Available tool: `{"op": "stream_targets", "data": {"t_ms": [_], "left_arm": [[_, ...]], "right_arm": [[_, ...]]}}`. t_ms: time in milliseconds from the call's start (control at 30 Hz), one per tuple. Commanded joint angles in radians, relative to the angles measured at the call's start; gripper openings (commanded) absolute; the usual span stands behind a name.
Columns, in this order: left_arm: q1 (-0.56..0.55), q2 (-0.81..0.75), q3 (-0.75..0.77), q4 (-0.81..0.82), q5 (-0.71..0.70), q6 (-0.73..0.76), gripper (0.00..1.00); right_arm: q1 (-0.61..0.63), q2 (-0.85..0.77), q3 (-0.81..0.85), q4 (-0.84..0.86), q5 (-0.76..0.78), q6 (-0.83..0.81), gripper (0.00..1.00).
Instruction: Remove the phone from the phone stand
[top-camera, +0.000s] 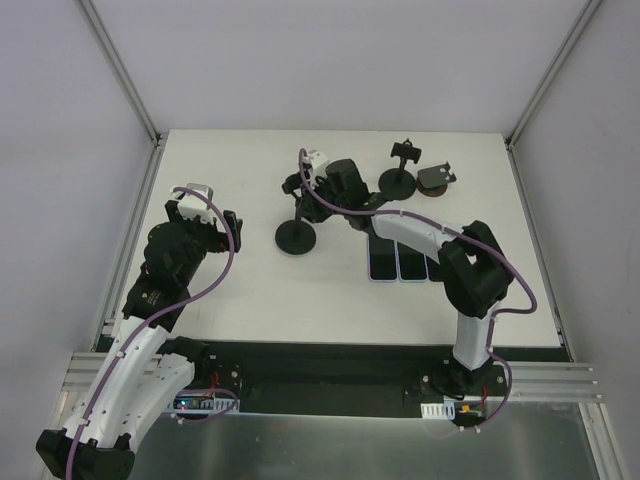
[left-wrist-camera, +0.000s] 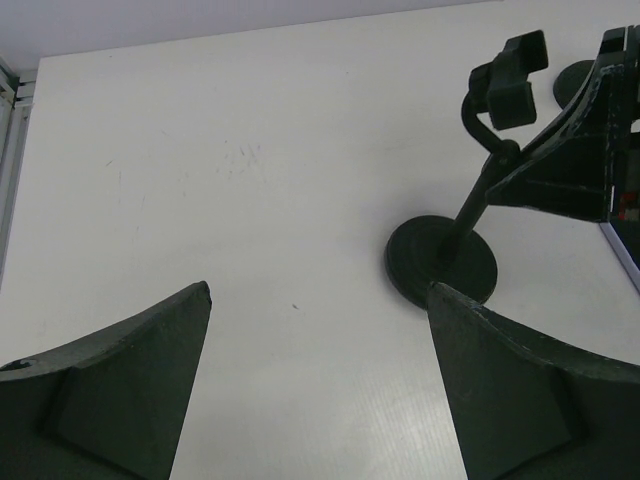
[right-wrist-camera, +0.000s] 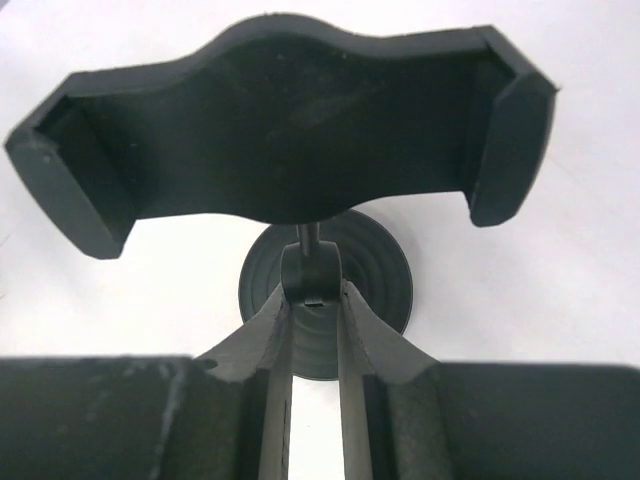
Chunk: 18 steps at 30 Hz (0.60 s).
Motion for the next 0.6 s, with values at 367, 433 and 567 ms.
{"op": "stream_targets", "data": {"t_ms": [367,433,567], "left_arm": [[0.013,-0.013,0.008,0.02,0.019,0.017,0.88],[0.013,-0.013,0.008,0.02,0.018,0.018,0.88],[0.013,-0.013,0.008,0.02,0.018,0.018,0.88]], "right_arm": [[-0.271,-0.094,-0.105,-0.037,0.376,0.006,0.09],[-0.296,-0.092,-0.105,-0.04,0.402,0.026,0.11],[-0.339,-0.094,-0.099,-0.042,0.396,0.056,0.22]]}}
